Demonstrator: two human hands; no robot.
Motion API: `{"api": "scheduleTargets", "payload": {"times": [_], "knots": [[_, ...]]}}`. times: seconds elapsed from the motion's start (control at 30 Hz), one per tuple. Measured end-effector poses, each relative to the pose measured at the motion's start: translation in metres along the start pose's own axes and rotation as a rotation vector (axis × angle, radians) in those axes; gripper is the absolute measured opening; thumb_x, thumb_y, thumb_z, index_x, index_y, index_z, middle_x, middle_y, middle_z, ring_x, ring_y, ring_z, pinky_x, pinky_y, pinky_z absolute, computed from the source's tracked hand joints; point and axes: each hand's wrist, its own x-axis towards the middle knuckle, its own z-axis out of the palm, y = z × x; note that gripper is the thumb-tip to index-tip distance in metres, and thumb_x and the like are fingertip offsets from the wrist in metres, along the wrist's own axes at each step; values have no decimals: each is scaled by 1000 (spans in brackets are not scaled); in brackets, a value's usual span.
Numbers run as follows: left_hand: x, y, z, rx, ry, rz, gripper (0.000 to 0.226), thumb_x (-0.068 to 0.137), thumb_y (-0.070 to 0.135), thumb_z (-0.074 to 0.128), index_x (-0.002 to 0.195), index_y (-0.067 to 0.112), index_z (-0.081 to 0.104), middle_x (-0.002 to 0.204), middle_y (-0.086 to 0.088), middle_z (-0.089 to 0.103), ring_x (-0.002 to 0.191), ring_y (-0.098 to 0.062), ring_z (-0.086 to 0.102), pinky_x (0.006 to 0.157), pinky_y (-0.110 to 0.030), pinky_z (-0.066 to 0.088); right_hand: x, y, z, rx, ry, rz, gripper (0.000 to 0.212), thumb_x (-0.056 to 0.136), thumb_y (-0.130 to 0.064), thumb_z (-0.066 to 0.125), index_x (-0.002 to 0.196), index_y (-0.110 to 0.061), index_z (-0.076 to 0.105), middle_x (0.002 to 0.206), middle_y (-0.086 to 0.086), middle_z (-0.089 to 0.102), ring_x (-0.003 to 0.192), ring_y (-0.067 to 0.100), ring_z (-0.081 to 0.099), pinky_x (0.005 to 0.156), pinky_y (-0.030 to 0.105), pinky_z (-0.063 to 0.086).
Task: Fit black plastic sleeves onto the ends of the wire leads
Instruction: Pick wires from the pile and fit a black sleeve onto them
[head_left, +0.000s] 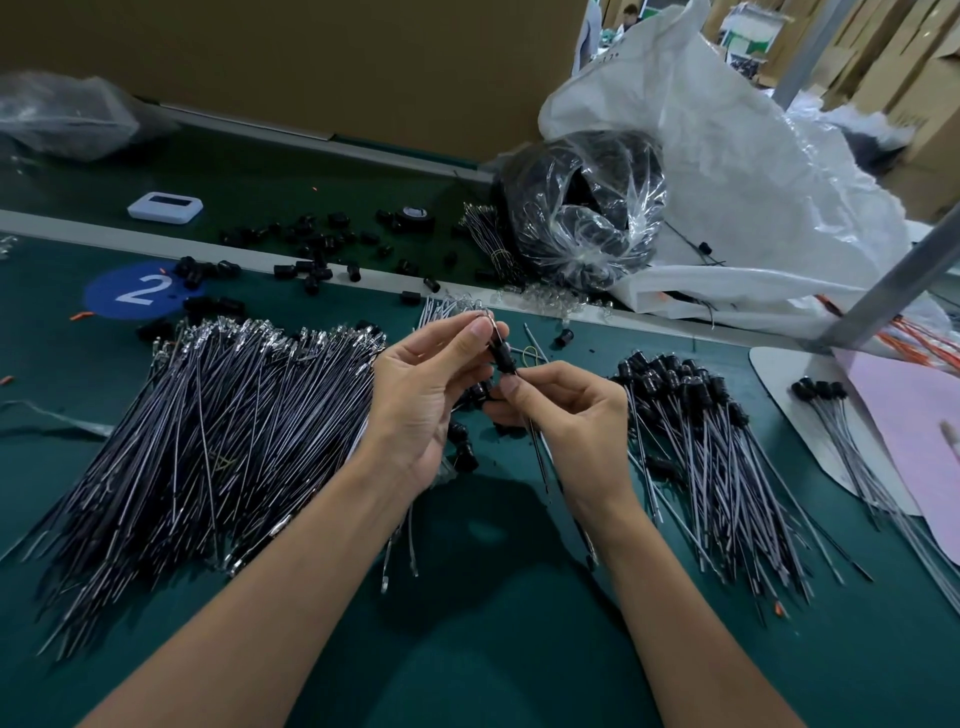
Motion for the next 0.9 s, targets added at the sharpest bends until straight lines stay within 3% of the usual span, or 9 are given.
{"api": "scheduleTargets", "payload": {"times": [0.57,0.73,0.9], "knots": [[2,2,-3,-21,1,-31,12,71,13,71,80,13,78,83,-5,76,76,-14,71,79,-23,56,0,0,1,-79,-43,-12,6,83,4,71,81,-1,73,76,14,74,69,28,74,66,30,59],[2,3,-2,39,1,-8,14,69,16,71,82,14,76,86,-3,76,82,-14,68,80,-24,53,0,0,0,-88,-40,-13,10,84,2,71,81,-8,73,75,11,75,69,27,74,65,29,59],[-3,1,1,226,-16,63,16,68,19,74,83,14,75,98,-6,76,90,-16,67,91,-41,50,-1,0,1,-93,-31,-25,8,86,-3,71,85,-10,74,77,8,75,70,26,74,65,26,58]]}}
